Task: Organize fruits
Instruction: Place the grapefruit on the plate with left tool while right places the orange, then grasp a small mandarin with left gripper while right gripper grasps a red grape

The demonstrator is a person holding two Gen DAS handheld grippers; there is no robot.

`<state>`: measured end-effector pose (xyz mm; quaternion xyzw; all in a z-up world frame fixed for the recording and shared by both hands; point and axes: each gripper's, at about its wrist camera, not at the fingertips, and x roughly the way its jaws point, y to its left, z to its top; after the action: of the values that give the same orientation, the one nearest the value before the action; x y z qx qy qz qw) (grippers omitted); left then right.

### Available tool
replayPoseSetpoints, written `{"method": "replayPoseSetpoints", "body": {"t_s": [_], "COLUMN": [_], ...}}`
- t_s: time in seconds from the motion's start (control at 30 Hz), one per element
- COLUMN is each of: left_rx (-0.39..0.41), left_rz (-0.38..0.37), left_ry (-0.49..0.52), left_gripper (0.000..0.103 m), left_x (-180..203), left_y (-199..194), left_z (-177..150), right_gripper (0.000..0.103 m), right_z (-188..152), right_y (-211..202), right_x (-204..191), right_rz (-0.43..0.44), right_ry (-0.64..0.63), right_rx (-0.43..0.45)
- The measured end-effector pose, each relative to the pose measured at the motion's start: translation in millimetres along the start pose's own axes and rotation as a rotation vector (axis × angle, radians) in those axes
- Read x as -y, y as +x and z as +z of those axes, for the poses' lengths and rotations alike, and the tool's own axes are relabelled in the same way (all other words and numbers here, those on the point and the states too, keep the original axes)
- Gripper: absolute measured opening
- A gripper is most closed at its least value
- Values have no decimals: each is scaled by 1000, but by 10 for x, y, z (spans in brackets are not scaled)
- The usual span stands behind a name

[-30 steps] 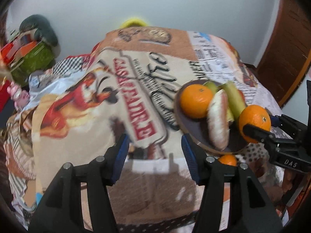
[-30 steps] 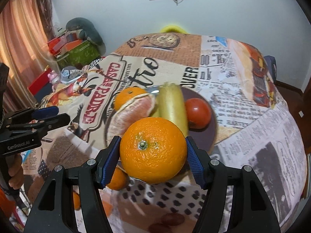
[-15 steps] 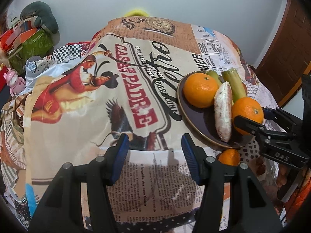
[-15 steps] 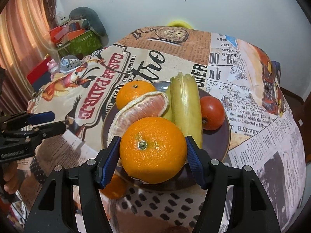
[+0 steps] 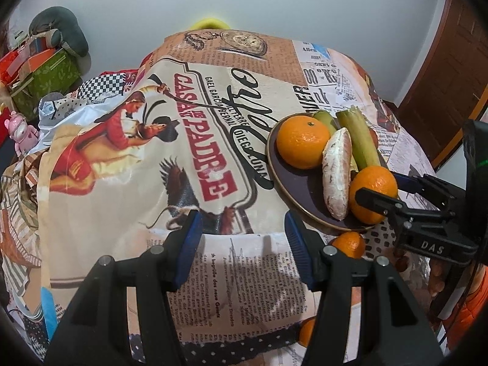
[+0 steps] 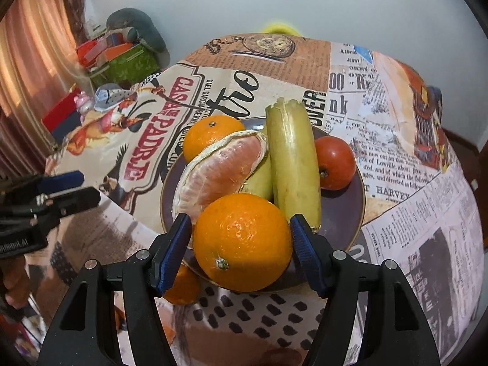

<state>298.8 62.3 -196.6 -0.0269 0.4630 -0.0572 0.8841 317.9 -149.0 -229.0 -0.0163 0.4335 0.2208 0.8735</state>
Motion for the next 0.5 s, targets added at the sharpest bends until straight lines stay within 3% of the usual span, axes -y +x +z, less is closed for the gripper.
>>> {"method": "replayPoseSetpoints", "body": {"t_s": [0.2,0.5], "left_rx": [0,26], "left_rz": [-14,-49], "left_ry": [18,74], "left_gripper": [56,64], "left_x": [98,411], "left_y": [-57,-284], "left_z": [-18,-103], "right_gripper": [65,66], "right_z": [-49,-234], "right_y": [-215,-749], "right_x": [12,22], "right_rz": [26,-56], "right_ry": [27,3], "right_rx": [29,101]}}
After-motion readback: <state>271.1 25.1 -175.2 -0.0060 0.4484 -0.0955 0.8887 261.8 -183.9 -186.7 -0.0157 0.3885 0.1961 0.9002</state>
